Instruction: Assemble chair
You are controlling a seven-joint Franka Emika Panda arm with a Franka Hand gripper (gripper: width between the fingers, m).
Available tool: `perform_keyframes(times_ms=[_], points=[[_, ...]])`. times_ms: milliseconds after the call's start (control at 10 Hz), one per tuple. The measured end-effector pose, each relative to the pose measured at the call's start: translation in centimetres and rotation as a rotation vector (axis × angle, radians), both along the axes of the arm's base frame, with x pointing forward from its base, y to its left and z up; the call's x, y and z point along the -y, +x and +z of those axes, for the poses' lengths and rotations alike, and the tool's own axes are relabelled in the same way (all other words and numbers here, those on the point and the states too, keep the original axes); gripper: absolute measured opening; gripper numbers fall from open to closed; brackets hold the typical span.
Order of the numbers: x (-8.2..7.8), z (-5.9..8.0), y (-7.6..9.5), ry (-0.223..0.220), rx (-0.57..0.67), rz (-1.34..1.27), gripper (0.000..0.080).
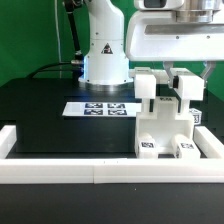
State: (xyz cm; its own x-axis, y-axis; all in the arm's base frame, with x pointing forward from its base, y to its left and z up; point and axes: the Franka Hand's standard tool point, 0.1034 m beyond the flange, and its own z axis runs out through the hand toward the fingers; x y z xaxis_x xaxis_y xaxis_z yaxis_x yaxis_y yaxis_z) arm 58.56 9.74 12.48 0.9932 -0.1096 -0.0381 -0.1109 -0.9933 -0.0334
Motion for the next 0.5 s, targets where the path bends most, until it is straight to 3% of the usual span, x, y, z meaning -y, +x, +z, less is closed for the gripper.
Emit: perform_keyframes(times_ms=[500], points=[[-0.17,0.15,-0.04,0.001,0.002,0.002,0.0288]])
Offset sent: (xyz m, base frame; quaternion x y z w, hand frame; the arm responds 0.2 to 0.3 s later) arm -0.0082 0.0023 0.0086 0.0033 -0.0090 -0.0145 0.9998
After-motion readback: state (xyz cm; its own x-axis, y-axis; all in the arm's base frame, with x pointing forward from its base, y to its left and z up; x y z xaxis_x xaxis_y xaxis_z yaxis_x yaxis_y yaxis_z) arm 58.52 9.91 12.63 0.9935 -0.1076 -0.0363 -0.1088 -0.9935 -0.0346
